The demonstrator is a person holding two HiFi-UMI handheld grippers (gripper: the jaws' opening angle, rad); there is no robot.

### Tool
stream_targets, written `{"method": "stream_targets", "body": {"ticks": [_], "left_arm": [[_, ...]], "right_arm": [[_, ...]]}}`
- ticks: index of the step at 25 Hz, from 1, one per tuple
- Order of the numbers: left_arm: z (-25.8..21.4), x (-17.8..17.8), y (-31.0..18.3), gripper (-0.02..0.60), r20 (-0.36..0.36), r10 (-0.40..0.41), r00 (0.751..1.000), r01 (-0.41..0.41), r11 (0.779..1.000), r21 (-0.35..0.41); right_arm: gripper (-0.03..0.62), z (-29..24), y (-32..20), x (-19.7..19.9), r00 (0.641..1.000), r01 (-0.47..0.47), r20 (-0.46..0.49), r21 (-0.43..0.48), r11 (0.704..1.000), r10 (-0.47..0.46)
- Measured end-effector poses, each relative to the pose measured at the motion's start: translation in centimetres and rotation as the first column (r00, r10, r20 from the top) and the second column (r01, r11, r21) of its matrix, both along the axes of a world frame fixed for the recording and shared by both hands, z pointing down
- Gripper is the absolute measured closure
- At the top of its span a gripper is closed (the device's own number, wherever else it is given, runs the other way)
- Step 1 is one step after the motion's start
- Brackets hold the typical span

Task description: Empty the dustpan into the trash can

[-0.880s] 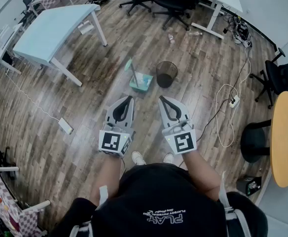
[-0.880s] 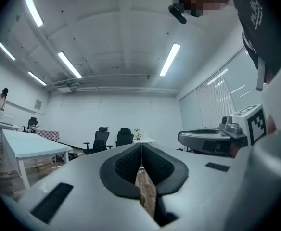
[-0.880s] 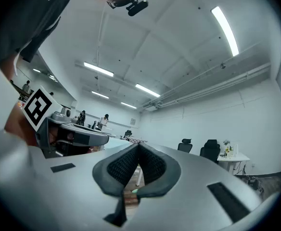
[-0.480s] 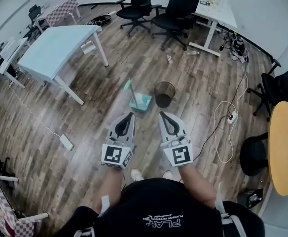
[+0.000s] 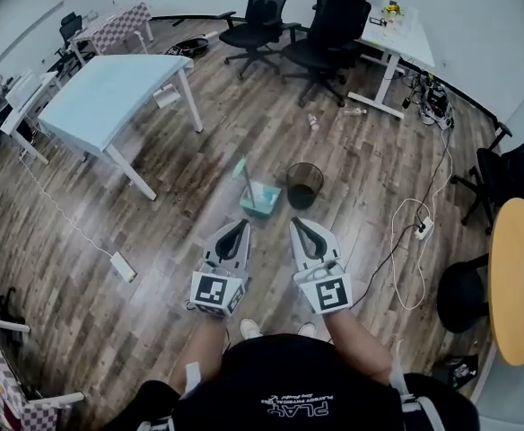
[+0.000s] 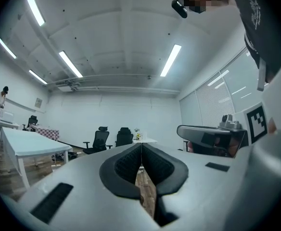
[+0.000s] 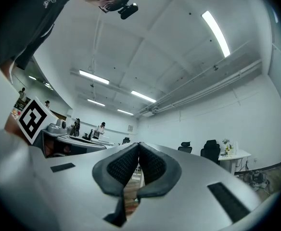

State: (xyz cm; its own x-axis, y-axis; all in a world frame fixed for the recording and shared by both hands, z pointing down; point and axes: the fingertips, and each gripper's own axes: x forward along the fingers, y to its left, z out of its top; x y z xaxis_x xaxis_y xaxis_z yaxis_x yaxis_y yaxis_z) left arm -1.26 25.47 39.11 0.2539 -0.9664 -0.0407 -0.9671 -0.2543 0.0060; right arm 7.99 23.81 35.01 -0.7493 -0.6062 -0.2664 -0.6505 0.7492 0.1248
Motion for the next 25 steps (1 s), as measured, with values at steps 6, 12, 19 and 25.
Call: {"method": "stream_targets", "body": {"ticks": [6, 12, 19, 25], "left_arm": [[1.0, -3.4, 0.0, 0.558, 0.011, 0.029, 1.0, -0.029, 0.999, -0.013], [1.5, -6.4, 0.5, 0.558, -0.02, 0.044, 0.999, -0.044, 0.999, -0.009], [2.7, -7.4, -1.7, 0.558, -0.038, 0.059, 0.998, -0.06, 0.998, -0.03], [3.7, -7.5, -7.0, 0.558, -0.007, 0.039, 0.999, -0.04, 0.998, -0.057]], "right_arm": [[0.571, 1.5, 0.2, -3.4, 0.999, -0.022, -0.048, 0.003, 1.0, 0.022], [0.571, 3.3, 0.6, -5.3, 0.993, -0.063, -0.106, -0.024, 0.998, 0.06], [0.571, 3.9, -1.7, -6.8, 0.986, -0.075, -0.147, -0.001, 0.997, 0.073], [0.571, 4.4, -7.6, -6.5, 0.989, -0.083, -0.128, -0.025, 0.996, 0.08]]}}
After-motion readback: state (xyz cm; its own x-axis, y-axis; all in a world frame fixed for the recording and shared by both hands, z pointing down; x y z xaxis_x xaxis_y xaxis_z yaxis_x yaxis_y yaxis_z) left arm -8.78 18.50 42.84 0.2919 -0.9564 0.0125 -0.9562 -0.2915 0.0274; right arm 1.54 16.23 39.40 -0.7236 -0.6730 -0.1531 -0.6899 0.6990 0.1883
